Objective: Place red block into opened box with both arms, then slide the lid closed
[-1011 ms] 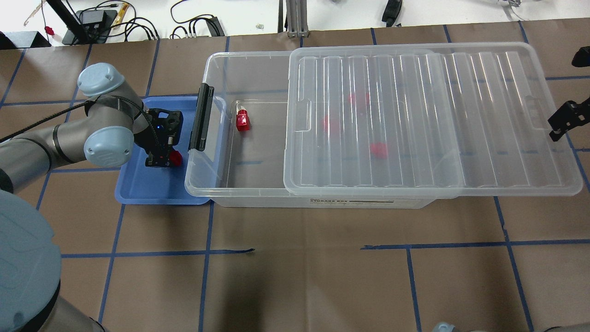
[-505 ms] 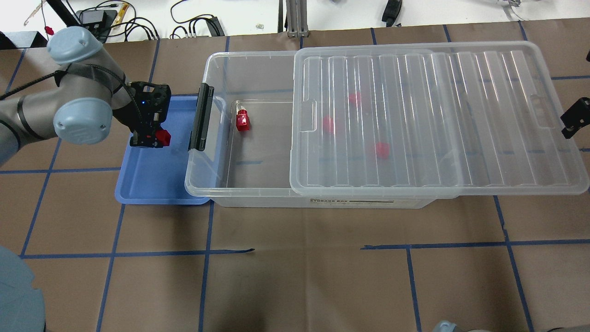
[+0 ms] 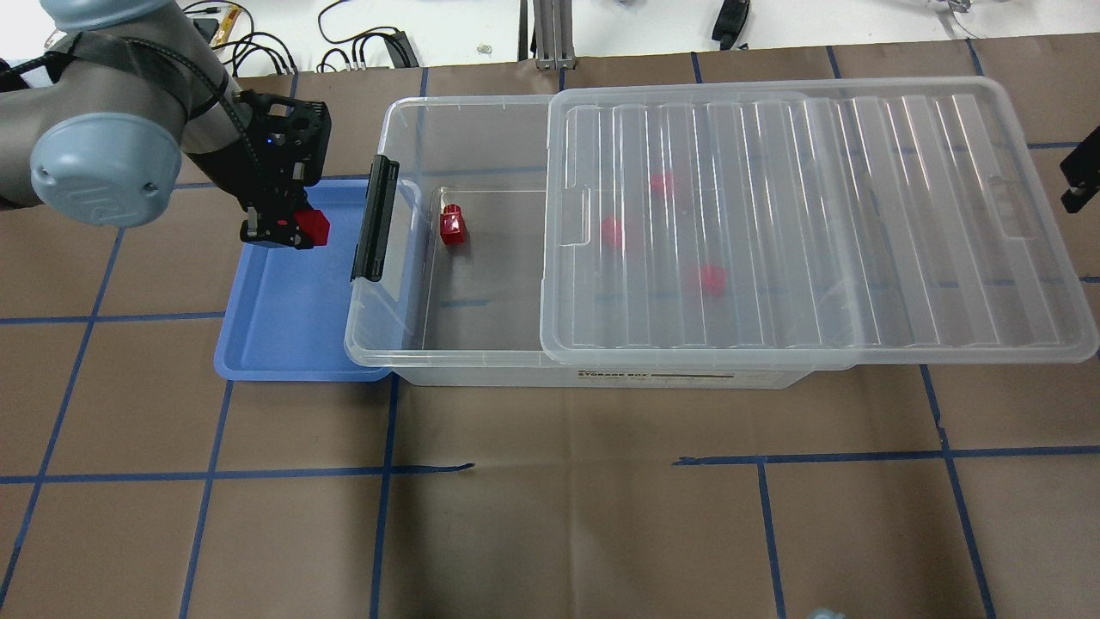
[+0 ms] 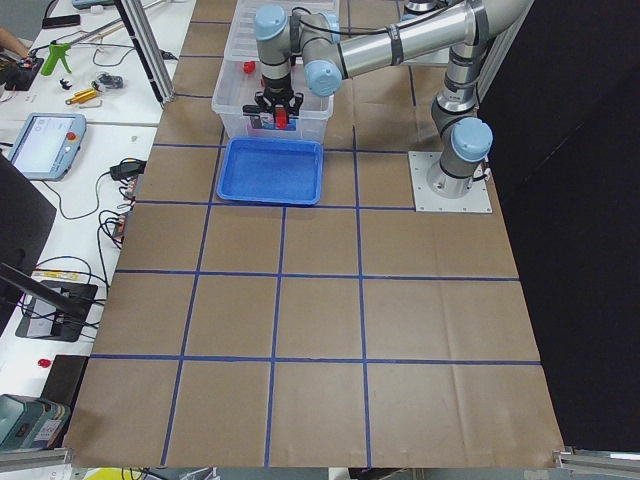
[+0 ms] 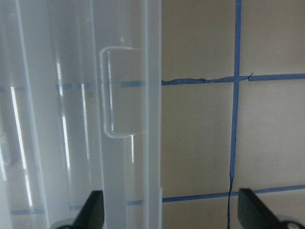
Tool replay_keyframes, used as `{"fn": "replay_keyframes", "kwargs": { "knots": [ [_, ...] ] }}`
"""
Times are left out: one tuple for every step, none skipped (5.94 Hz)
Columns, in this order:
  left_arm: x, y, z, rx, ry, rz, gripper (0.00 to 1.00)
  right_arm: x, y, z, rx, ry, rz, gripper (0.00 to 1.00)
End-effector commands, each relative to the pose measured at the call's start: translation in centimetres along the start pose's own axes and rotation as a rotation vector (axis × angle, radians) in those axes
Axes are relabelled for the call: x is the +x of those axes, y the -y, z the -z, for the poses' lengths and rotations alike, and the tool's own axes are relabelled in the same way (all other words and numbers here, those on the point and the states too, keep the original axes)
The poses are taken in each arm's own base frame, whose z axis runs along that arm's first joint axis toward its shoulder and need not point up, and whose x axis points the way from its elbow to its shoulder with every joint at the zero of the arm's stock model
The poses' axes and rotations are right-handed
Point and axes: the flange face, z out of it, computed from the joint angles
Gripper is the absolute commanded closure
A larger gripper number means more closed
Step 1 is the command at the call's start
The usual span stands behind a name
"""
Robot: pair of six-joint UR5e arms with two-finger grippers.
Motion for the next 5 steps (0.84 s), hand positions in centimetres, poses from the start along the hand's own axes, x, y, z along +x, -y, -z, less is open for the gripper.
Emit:
{"fn": "replay_keyframes", "kwargs": {
  "knots": [
    [0.7,9.0,0.2,0.031,0.031,0.085,0.96,-9.8,-0.2,5.3,0.026,0.019,-0.054,0.0],
    [0.9,11.6,-2.3,0.031,0.032,0.046,0.96,-14.6,-0.3,6.1,0.039,0.076,-0.076,0.0],
    [0.7,12.2,-6.3,0.029,0.01,0.035,0.96,-19.4,-0.7,6.6,0.048,0.114,-0.047,0.0],
    [0.4,12.2,-9.2,0.03,0.008,0.032,0.96,-22.2,-1.1,6.7,0.046,0.149,-0.038,0.0],
    [-0.5,12.0,-13.1,0.025,-0.011,0.028,0.96,-22.4,-1.3,6.3,0.032,0.147,-0.04,0.0]
  ]
}}
